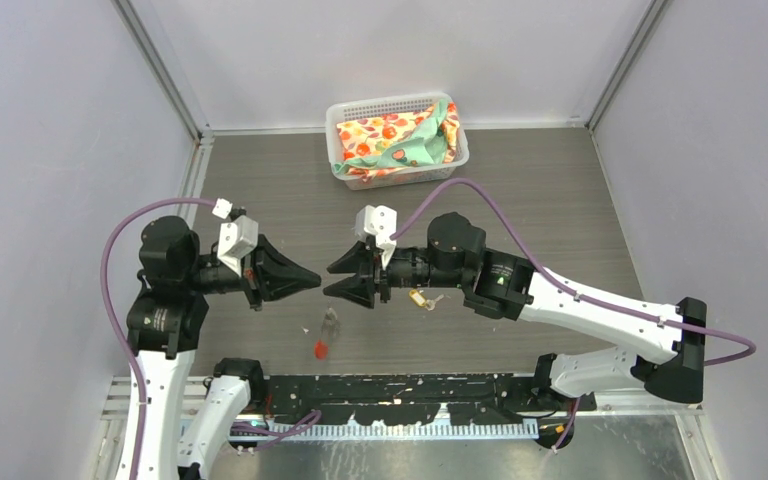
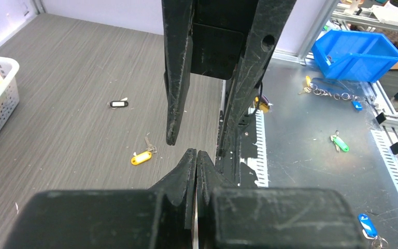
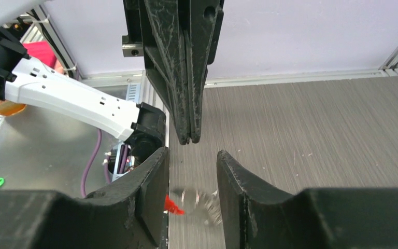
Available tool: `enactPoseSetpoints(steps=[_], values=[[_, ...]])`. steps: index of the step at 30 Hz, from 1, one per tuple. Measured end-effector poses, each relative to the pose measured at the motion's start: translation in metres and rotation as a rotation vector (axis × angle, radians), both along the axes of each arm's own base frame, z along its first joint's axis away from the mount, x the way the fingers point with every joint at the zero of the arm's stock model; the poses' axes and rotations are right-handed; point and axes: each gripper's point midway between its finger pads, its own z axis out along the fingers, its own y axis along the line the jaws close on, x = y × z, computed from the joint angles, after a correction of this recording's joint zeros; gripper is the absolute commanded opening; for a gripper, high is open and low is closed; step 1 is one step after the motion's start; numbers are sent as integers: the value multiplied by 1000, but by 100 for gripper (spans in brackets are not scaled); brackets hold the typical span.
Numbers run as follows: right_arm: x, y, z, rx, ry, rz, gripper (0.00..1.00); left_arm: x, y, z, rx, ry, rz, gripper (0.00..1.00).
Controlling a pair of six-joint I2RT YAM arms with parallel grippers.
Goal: Put the keys on the keyring
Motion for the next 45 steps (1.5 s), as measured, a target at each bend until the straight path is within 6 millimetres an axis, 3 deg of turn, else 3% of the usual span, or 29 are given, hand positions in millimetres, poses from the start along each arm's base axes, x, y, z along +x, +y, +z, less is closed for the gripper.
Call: enactPoseSetpoints(steps=[5, 7, 10, 12, 13, 14, 16, 17, 20, 23, 26, 30, 33, 36, 39, 40, 45], values=[[2, 1, 6, 24, -8, -7, 42, -3, 0, 1, -4, -4, -16, 0], [4, 0, 4, 19, -6, -13, 46, -3, 0, 1, -4, -4, -18, 0], [8, -3, -7, -4, 3, -28, 54, -3, 0, -2, 2, -12, -15, 0], [11, -6, -24, -43, 14, -49, 57, -1, 1, -6, 15, -19, -4, 0], [13, -7, -35, -69, 21, -59, 58, 0, 1, -10, 23, -24, 3, 1], [14, -8, -51, -107, 34, -69, 60, 4, 2, -16, 35, -26, 14, 8], [18, -11, -84, -185, 68, -93, 63, 11, 4, -32, 71, -29, 33, 46], [18, -14, -103, -227, 86, -103, 65, 15, 6, -42, 94, -35, 38, 55], [9, -28, -168, -367, 133, -126, 66, 26, 12, -80, 194, -27, 40, 60], [-16, -46, -238, -543, 170, -118, 66, 33, 19, -115, 286, -4, 34, 62], [-31, -50, -282, -673, 187, -112, 65, 35, 25, -138, 351, 27, 22, 62], [-35, -48, -321, -768, 195, -139, 62, 36, 28, -146, 386, 0, 13, 62], [-28, -43, -338, -802, 186, -188, 48, 37, 30, -145, 400, -29, 23, 62], [-16, -27, -336, -763, 164, -244, 21, 37, 31, -142, 401, -68, 38, 61], [-5, -20, -333, -725, 144, -301, 6, 37, 31, -138, 397, -105, 53, 61], [-1, -19, -332, -715, 136, -316, 2, 37, 31, -137, 396, -110, 56, 61], [24, -23, -331, -700, 127, -406, 1, 39, 32, -136, 400, -119, 70, 60]])
